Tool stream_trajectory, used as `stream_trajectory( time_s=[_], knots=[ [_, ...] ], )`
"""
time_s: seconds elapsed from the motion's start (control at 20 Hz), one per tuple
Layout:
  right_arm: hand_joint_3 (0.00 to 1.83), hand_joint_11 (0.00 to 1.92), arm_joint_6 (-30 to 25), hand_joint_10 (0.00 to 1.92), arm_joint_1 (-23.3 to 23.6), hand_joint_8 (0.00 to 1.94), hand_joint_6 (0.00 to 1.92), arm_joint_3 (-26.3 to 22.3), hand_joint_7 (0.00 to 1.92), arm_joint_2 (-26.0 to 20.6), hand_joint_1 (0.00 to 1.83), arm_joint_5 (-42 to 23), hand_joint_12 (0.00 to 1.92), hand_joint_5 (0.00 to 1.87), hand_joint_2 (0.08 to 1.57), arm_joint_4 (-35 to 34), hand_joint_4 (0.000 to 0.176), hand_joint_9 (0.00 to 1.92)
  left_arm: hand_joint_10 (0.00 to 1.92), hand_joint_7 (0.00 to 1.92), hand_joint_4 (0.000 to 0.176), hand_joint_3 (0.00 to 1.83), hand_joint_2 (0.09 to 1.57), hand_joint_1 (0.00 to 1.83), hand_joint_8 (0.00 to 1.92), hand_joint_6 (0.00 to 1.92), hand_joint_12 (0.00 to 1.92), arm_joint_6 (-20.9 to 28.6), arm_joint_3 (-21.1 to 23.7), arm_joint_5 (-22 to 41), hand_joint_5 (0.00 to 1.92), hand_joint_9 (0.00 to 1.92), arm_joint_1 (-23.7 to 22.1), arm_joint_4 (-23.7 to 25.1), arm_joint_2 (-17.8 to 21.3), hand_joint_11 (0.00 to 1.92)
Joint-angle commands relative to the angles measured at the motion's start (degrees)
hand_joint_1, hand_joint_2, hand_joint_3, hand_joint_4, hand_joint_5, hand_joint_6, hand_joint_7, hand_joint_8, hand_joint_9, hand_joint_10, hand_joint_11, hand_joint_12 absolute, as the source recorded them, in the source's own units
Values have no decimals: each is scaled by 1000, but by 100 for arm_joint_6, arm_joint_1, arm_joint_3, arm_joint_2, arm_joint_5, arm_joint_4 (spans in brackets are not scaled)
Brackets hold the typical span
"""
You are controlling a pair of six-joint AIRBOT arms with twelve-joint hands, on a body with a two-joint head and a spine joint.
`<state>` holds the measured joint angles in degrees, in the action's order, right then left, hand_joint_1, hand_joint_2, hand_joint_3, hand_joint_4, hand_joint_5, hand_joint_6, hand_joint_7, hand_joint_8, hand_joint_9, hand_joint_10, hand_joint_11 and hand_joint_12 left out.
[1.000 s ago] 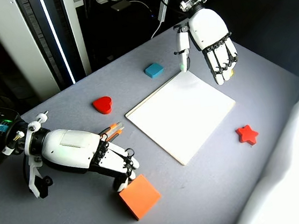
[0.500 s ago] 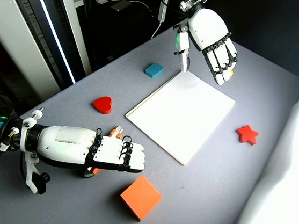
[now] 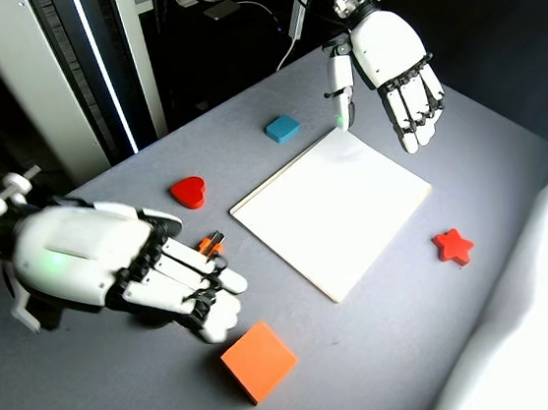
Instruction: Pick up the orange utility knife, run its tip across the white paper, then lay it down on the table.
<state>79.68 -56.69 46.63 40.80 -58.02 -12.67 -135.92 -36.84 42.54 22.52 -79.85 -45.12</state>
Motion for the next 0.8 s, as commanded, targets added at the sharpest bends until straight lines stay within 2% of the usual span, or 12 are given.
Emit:
stream_trajectory(
  time_s=[0.0, 0.05, 0.1, 0.15, 0.2, 0.35, 0.45, 0.6, 0.65, 0.75],
  knots=[
    [0, 691, -21, 1269, -31, 712, 697, -86, 1137, -141, 0, -698, 1768, 977, 1088, -141, 0, 953, 645, 860, 0, 0, 1283, 142, 162, 70, 1553, -111, 14, 183, 749, 656, -154, 332, 49, 158],
    [0, 792, -30, 1538, -109, 1010, 931, -198, 1170, -267, 0, -757, 1890, 984, 1087, -260, 0, 1011, 1177, 792, 0, 1, 1296, 158, 710, 175, 1742, -260, 35, 182, 848, 608, -260, 234, 47, 262],
    [4, 872, -75, 1743, -197, 1276, 1194, -304, 1163, -398, 0, -844, 1915, 1004, 1110, -309, 0, 1030, 1532, 775, 0, 0, 1298, 223, 1159, 588, 1885, -462, 59, 182, 831, 620, -354, 91, 43, 328],
    [3, 894, -153, 1836, -301, 1406, 1338, -372, 1155, -495, 0, -927, 1920, 1013, 1116, -309, 0, 1027, 1682, 780, 0, 1, 1303, 207, 1356, 882, 1914, -614, 77, 182, 790, 630, -416, -19, 41, 363],
    [2, 967, -391, 1904, -510, 1594, 1479, -432, 1138, -618, 0, -1056, 1921, 1019, 1119, -304, 0, 1058, 1758, 853, 0, 2, 1316, 156, 1423, 1049, 1920, -720, 98, 182, 802, 694, -478, -128, 41, 414],
    [4, 939, -612, 1921, -679, 1732, 1683, -338, 1064, -562, 0, -1255, 1921, 952, 1134, -166, 0, 1009, 1890, 879, 0, 4, 1364, 165, 1582, 1141, 1921, -720, 112, 181, 816, 746, -539, -168, 36, 471],
    [4, 843, -736, 1921, -681, 1657, 1708, -237, 1059, -453, 0, -1428, 1921, 925, 1140, -8, 0, 977, 1888, 873, 0, 0, 1363, 212, 1588, 1192, 1921, -720, 139, 165, 796, 746, -626, -168, 37, 480],
    [1, 788, -892, 1913, -651, 1572, 1666, -222, 1054, -421, 0, -1387, 1921, 896, 1144, 12, 0, 950, 1867, 872, 0, 0, 1357, 238, 1528, 1125, 1921, -720, 160, 146, 817, 751, -724, -191, 17, 495],
    [0, 788, -964, 1905, -659, 1564, 1668, -221, 1041, -429, 0, -1428, 1921, 888, 1142, 35, 0, 938, 1871, 883, 0, 0, 1352, 237, 1562, 1282, 1921, -721, 161, 146, 810, 764, -770, -194, 13, 504],
    [1, 762, -1150, 1861, -662, 1496, 1594, -221, 1023, -493, 0, -1587, 1921, 869, 1147, 97, 0, 910, 1920, 840, 0, 3, 1370, 174, 1675, 1414, 1921, -770, 172, 146, 763, 721, -837, -194, 15, 489]
  ],
)
